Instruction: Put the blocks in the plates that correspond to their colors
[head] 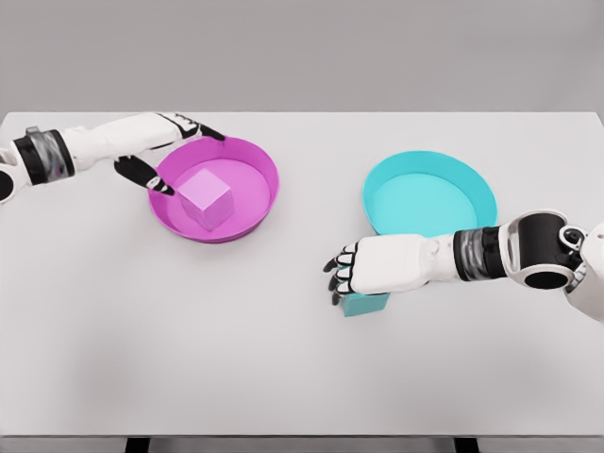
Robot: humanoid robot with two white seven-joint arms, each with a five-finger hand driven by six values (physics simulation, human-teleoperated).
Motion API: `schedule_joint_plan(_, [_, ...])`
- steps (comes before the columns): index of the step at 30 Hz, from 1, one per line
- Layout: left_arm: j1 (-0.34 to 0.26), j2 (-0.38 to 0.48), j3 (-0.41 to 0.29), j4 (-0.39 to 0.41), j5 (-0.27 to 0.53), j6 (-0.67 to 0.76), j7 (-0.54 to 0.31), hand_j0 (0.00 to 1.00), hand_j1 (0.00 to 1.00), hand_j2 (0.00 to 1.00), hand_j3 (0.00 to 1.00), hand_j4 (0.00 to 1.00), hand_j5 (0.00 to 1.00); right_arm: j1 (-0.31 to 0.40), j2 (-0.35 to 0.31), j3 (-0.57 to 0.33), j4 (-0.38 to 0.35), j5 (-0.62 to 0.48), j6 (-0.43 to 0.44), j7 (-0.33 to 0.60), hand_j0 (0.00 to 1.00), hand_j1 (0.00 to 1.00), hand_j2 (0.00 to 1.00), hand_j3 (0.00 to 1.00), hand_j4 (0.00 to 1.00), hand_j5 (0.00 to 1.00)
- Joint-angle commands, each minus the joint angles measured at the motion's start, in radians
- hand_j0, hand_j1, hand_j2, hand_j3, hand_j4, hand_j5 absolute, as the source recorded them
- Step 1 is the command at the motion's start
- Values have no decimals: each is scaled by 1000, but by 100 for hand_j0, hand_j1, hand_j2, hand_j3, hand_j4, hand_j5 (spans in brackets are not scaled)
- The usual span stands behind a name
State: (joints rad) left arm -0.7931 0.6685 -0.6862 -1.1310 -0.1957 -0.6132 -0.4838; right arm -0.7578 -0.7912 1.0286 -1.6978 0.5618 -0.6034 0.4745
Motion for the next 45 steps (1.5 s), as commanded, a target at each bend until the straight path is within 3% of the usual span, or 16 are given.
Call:
schedule_joint_plan(1, [0,31,13,0,5,2,1,100,100,100,100,100,100,-2,0,-4,1,21,-7,13,65,65,65,65,65,65])
schedule_joint_plan(3, [0,80,13,-1,5,2,1,100,100,100,100,100,100,-5,-2,-5,1,20,-7,12,59,59,59,59,59,59])
schedule_joint_plan(8, [15,209,14,13,7,2,-1,100,100,100,100,100,100,-9,-7,-32,1,13,-7,12,59,59,59,59,59,59])
schedule_joint_plan(10, [31,200,14,79,9,2,-1,100,100,100,100,100,100,-11,-5,-32,1,13,-7,12,59,59,59,59,59,59])
schedule_joint_plan(14, [58,171,23,89,12,2,-1,100,100,100,100,100,100,-12,-5,-38,1,9,-7,10,59,59,59,59,59,59])
schedule_joint_plan(19, [58,168,27,162,15,2,-1,100,100,100,100,100,100,-14,-7,-65,1,4,-7,9,59,59,59,59,59,59])
schedule_joint_plan(30, [58,163,28,178,15,2,-1,100,100,100,100,100,100,-57,-8,-105,41,-42,-7,9,59,59,59,59,59,59])
schedule_joint_plan(45, [60,148,31,200,15,2,-1,100,100,100,100,100,100,-137,33,-125,263,-42,-7,9,59,59,59,59,59,59])
